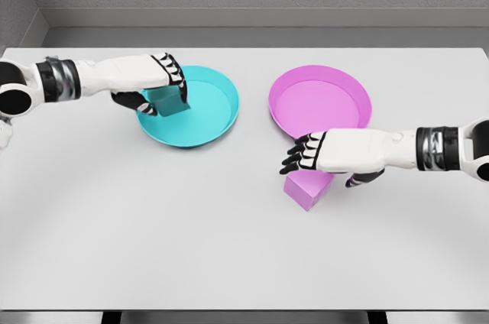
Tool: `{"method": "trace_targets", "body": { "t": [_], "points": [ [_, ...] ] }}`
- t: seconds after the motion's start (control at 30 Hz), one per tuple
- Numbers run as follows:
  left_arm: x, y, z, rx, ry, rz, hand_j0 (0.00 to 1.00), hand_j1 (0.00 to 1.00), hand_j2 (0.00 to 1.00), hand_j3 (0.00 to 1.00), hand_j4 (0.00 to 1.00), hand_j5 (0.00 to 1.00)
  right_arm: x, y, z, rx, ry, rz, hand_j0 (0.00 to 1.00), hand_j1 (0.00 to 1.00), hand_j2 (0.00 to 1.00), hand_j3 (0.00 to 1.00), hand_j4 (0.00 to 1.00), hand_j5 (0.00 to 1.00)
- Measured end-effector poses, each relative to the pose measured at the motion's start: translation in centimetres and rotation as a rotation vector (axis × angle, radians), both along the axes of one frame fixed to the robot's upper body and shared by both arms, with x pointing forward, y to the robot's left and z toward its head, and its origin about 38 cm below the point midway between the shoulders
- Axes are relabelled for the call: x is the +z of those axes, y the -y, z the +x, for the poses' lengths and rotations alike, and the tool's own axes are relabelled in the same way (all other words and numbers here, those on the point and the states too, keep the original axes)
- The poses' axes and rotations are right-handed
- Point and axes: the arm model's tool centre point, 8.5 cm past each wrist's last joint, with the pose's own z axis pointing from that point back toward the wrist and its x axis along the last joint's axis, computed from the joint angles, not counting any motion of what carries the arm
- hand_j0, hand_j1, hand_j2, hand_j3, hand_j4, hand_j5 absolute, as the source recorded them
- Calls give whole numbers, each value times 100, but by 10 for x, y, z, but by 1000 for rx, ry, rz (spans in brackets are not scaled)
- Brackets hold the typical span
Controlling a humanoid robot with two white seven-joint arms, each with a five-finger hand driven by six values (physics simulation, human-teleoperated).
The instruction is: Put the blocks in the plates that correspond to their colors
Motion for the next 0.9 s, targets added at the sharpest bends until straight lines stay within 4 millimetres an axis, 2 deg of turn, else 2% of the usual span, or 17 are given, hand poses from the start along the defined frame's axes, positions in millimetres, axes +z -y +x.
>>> {"method": "trace_targets", "body": {
  "t": [0.1, 0.13, 0.17, 0.23, 0.3, 0.5, 0.63, 0.7, 0.8, 0.83, 0.9],
  "points": [
    [-3, 11, 5, -4, -13, -24, 43, 43, 43, 43, 43, 43, -2, -3, -1, 7, -5, 3, 100, 100, 100, 100, 100, 100],
    [-5, 14, 5, -6, -17, -30, 53, 53, 53, 53, 53, 53, -2, -5, -1, 10, -6, 6, 100, 100, 100, 100, 100, 100],
    [-5, 15, 7, -5, -21, -34, 74, 74, 74, 74, 74, 74, -3, -6, -1, 12, -7, 8, 100, 100, 100, 100, 100, 100],
    [-9, 16, 8, 3, -32, -40, 89, 89, 89, 89, 89, 89, -3, -7, -1, 14, -8, 11, 100, 100, 100, 100, 100, 100],
    [-10, 16, 10, 8, -37, -44, 99, 99, 99, 99, 99, 99, -5, -9, -2, 17, -12, 10, 100, 100, 100, 100, 100, 100],
    [-13, 8, 14, 38, -53, -53, 100, 100, 100, 100, 100, 100, -12, -15, -1, 23, -22, 10, 100, 100, 100, 100, 100, 100],
    [-9, 2, 15, 48, -54, -67, 100, 100, 100, 100, 100, 100, -15, -14, 3, 12, -26, 9, 94, 94, 94, 94, 94, 94],
    [-3, -13, 13, 68, -69, -109, 100, 100, 100, 100, 100, 100, -18, -14, 4, 9, -28, 6, 93, 93, 93, 93, 93, 93],
    [-1, -55, 4, 131, -97, -132, 100, 100, 100, 100, 100, 100, -21, -15, 4, 9, -31, -1, 94, 94, 94, 94, 94, 94],
    [-12, -69, -3, 154, -126, -128, 100, 100, 100, 100, 100, 100, -23, -15, 4, 9, -35, -4, 93, 93, 93, 93, 93, 93],
    [-12, -86, -10, 180, -138, -122, 100, 100, 100, 100, 100, 100, -26, -15, 4, 9, -42, -10, 93, 93, 93, 93, 93, 93]
  ]
}}
